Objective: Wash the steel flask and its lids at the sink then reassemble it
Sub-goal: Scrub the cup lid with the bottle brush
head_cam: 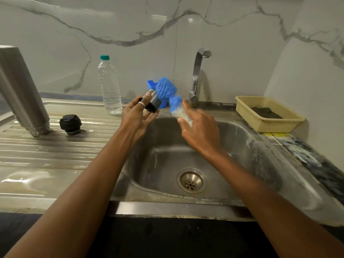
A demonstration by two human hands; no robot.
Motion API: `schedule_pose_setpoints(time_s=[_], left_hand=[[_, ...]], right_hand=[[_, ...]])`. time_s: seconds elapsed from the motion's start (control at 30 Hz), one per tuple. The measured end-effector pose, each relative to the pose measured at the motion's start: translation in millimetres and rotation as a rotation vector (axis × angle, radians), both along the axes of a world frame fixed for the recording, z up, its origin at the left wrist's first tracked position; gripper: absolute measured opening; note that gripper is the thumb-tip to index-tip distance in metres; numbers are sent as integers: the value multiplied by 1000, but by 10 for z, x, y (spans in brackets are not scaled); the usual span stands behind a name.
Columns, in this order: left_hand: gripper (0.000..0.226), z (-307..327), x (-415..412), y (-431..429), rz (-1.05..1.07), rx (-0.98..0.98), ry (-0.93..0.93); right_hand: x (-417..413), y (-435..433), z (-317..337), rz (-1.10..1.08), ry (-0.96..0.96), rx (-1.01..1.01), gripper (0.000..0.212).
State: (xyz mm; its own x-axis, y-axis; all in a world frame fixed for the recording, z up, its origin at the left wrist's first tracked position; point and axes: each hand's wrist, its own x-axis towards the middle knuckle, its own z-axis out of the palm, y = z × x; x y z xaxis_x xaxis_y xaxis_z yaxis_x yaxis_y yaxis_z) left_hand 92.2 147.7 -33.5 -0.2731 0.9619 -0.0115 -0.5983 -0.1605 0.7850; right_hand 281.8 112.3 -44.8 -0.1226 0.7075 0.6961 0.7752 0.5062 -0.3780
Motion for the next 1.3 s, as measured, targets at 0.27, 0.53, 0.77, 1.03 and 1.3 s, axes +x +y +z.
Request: schedule_pose_setpoints(time_s=[0.27,0.53,0.77,1.03,1.3], left_hand=[[40,-14,85,-19,-19,-45,-51],[36,-20,111,-51,-14,-54,-29],[37,-57,102,-37,-49,24,74],[37,-42,27,-41,-99,53,254],[28,-118,-33,41,469,-94,1111]], right_hand=[[-96,12,-3,21,19,-11,60],[-65,-6,-17,30,-20,10,59],[-2,78,-16,9,22,-43,58],[133,118,15,18,112,-82,59],[-34,-82,79,22,-106,40,58]])
